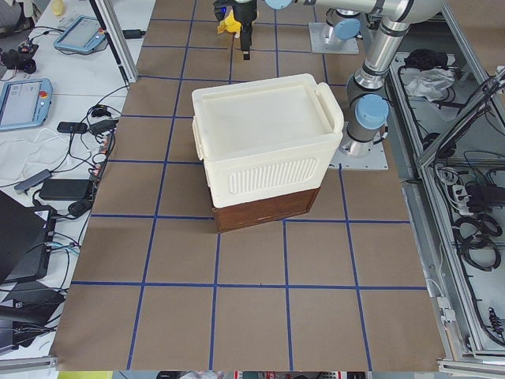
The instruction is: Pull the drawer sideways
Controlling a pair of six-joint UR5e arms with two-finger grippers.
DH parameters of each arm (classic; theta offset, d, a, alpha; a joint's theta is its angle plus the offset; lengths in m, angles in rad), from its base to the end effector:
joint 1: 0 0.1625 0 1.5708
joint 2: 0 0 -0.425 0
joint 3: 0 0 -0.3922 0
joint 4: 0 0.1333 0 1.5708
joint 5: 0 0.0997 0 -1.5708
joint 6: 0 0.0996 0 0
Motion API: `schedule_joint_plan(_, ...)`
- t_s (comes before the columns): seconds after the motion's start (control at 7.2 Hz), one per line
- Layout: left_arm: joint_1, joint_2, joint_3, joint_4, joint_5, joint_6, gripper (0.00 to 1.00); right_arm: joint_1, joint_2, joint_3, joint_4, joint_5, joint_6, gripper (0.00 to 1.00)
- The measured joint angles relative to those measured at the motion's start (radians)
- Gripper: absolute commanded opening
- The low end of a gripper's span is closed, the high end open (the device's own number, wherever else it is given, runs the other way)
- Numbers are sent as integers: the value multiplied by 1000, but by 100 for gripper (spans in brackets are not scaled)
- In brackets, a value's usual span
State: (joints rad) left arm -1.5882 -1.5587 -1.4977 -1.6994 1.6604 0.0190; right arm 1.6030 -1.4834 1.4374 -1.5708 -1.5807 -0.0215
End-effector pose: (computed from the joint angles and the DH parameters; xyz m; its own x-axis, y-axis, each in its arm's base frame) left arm -0.1327 -0.4787 0.5174 -0.9953 0.0402 -0.0886 0.0363 0.9983 0.0451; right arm 0.1494 -0.5285 0.5090 -0.9985 -0.0532 0.0109 -0.0536 0.9975 -0.0458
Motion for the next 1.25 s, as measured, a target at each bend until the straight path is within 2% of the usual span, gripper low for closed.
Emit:
schedule_joint_plan(0.69, 4, 15, -37, 35, -65, 18, 100, 0, 0, 0, 0, 0, 0, 100)
schedule_joint_plan(1.25, 1, 16, -39, 31, -68, 17, 100, 0, 0, 0, 0, 1, 0, 100)
